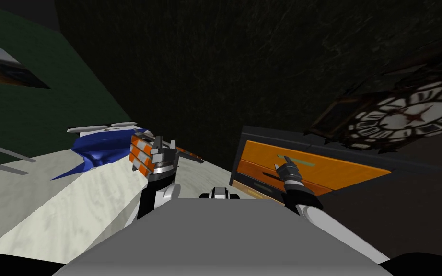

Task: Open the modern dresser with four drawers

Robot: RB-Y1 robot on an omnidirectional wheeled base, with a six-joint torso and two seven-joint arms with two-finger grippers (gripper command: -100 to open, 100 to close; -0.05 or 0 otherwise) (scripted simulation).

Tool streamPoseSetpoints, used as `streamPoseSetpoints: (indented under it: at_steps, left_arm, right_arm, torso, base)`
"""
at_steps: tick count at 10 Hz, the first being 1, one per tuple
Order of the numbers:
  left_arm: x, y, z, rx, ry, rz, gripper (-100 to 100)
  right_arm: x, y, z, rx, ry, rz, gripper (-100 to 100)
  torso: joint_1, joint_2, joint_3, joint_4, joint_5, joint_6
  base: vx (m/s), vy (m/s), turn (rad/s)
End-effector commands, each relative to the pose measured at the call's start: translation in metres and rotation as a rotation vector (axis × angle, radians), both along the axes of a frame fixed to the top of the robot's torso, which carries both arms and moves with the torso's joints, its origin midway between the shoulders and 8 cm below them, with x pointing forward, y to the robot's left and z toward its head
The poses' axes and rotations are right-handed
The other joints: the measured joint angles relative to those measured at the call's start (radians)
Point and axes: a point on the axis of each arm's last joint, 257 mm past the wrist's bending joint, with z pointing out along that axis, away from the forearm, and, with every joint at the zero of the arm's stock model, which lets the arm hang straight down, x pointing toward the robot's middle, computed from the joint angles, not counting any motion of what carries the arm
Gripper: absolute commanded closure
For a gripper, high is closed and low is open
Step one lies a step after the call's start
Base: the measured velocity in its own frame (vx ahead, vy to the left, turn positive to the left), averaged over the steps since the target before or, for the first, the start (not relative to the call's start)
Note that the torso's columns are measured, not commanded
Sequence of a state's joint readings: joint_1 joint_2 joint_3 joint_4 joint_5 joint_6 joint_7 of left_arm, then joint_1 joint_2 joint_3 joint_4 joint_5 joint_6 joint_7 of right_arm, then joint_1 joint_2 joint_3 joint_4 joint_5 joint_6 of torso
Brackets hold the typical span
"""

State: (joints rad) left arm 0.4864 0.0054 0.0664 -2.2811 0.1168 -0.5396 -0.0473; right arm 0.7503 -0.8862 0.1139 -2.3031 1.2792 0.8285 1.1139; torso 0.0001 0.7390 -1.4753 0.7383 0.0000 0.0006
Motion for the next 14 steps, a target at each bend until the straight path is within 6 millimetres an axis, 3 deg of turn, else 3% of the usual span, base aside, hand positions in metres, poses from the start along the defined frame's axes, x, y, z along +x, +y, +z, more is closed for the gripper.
streamPoseSetpoints:
  at_steps: [1, 2, 7, 8, 14]
  left_arm:
    - [0.0, 0.0, 0.0, 0.0, 0.0, 0.0, 0]
    - [0.0, 0.0, 0.0, 0.0, 0.0, 0.0, 0]
    - [0.0, 0.0, 0.0, 0.0, 0.0, 0.0, 0]
    - [0.0, 0.0, 0.0, 0.0, 0.0, 0.0, 0]
    - [0.0, 0.0, 0.0, 0.0, 0.0, 0.0, 0]
  right_arm:
    - [0.0, 0.001, 0.003, 0.002, 0.0, 0.003, -100]
    - [0.0, 0.002, 0.003, 0.001, 0.0, 0.003, 100]
    - [-0.006, 0.015, 0.009, 0.001, -0.004, 0.022, 100]
    - [-0.007, 0.012, 0.004, 0.037, 0.005, 0.014, -100]
    - [-0.011, 0.024, 0.015, 0.132, 0.008, 0.031, -100]
  torso:
    - [-0.001, -0.004, -0.002, -0.001, 0.0, 0.0]
    - [0.0, -0.002, -0.002, -0.001, 0.0, -0.001]
    - [0.001, 0.0, 0.0, 0.0, 0.0, -0.001]
    - [-0.002, -0.007, -0.004, -0.002, 0.0, -0.001]
    - [0.0, 0.0, 0.0, 0.0, 0.0, -0.001]
  base:
    - [0.062, -0.018, -0.005]
    - [0.009, -0.004, -0.004]
    - [-0.158, 0.06, -0.045]
    - [0.013, -0.003, -0.026]
    - [0.102, -0.049, -0.026]
